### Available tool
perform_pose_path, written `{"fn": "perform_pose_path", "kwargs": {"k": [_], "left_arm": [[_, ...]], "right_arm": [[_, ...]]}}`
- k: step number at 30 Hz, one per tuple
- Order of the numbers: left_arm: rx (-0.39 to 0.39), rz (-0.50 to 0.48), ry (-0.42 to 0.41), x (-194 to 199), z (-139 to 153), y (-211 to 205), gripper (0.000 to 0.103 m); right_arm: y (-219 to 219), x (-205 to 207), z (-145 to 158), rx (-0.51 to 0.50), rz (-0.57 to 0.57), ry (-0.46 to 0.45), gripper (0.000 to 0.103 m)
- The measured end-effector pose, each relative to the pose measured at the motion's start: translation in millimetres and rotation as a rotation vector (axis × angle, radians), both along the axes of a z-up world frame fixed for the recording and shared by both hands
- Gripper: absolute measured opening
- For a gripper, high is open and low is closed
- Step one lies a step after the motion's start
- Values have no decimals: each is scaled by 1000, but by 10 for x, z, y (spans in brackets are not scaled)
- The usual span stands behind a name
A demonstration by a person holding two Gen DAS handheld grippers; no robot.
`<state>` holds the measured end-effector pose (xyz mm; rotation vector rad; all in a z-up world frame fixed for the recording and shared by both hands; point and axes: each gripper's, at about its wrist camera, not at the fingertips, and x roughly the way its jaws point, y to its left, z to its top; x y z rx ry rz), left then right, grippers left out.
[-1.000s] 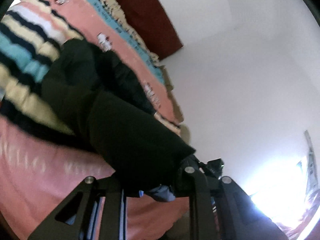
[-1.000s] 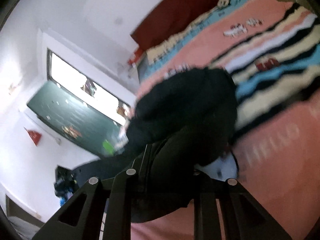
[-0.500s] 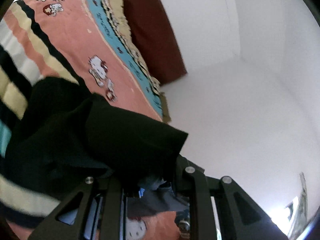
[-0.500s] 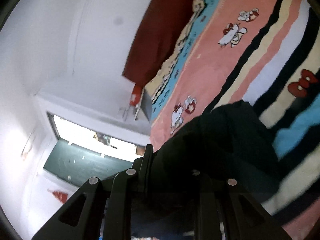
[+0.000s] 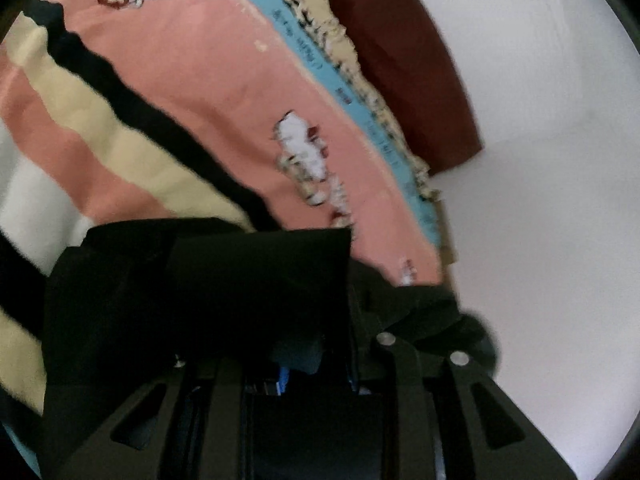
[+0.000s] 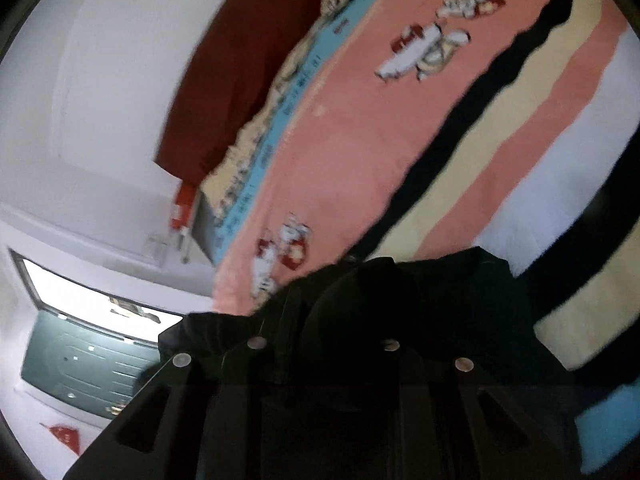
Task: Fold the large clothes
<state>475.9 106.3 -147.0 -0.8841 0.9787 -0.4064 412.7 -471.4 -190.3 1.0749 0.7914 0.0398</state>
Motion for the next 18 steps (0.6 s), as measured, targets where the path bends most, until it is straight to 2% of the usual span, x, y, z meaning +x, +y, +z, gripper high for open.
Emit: {"fn": "perform_pose_path", "kwargs": {"k": [3, 6, 8, 9, 12, 13, 14, 15, 16, 18], "left_arm": [[-42, 2, -14, -22, -191, 7, 22], [-55, -9, -12, -38, -204, 21, 22], [-64, -11, -23, -131, -105, 68, 26], [-90, -9, -31, -159, -63, 102, 32], [-263, 42, -83, -263, 125, 323, 62], [-299, 69, -103, -290, 201, 398, 63], [-345, 94, -126, -313, 283, 490, 63], [-373, 109, -138, -332, 352, 567, 64], [-371, 120, -145, -360, 426, 621, 64], [-294, 114, -171, -443, 621, 665, 64]], "right_arm": [[42, 43, -145, -13, 23, -4, 18], [64, 29, -176, -5, 19, -7, 18], [58, 20, -180, 18, 15, -27, 23], [44, -4, -179, 40, 14, -44, 24], [13, -40, -96, 70, 20, -92, 46], [12, -44, -34, 69, 22, -104, 63], [8, -42, 29, 62, 25, -115, 85], [6, -44, 110, 38, 25, -124, 91], [9, -46, 187, 18, 24, -127, 93], [4, -91, 355, -39, 34, -130, 93]]}}
